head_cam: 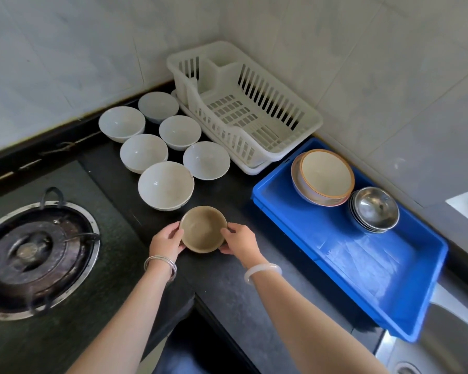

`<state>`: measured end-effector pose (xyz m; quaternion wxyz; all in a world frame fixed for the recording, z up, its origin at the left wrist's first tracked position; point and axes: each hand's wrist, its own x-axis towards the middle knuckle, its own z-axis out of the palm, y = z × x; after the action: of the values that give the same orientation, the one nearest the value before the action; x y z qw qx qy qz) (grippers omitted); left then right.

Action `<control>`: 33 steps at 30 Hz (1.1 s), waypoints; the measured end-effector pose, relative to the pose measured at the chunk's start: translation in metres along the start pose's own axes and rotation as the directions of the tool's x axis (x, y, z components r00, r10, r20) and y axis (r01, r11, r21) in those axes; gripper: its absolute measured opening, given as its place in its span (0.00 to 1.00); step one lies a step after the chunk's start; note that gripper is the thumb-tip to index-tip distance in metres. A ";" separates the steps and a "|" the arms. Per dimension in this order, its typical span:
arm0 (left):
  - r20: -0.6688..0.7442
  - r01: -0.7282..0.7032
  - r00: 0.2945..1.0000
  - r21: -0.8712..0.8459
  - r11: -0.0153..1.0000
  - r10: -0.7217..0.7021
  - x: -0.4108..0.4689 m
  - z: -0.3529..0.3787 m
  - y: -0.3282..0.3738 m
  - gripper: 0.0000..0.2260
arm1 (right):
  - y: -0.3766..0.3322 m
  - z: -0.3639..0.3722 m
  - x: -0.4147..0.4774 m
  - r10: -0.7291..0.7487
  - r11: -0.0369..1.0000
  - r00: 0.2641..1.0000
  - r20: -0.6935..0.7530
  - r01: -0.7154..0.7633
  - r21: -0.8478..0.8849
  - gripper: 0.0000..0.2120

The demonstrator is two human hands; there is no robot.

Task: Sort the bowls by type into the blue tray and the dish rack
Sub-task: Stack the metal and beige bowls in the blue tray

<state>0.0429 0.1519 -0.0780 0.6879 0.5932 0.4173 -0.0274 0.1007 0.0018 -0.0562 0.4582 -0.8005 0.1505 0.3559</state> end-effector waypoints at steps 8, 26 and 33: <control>0.125 -0.171 0.979 0.078 0.982 0.161 -0.019 0.038 0.045 0.10 | 0.002 -0.040 -0.019 -0.115 0.970 0.974 -0.195 0.153 0.192 0.16; 0.649 -0.158 0.759 0.263 0.952 -0.053 -0.107 0.305 0.015 0.12 | 0.144 -0.236 -0.064 0.264 0.729 0.739 -0.619 0.267 0.630 0.10; 0.673 -0.037 0.707 0.341 0.939 -0.216 -0.121 0.365 -0.022 0.14 | 0.188 -0.262 -0.055 0.427 0.646 0.661 -0.618 0.255 0.719 0.12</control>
<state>0.1501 -0.2161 -0.0407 0.6832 0.6229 0.1426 -0.3535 0.0691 -0.3240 -0.0494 0.6247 -0.5948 0.5000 -0.0771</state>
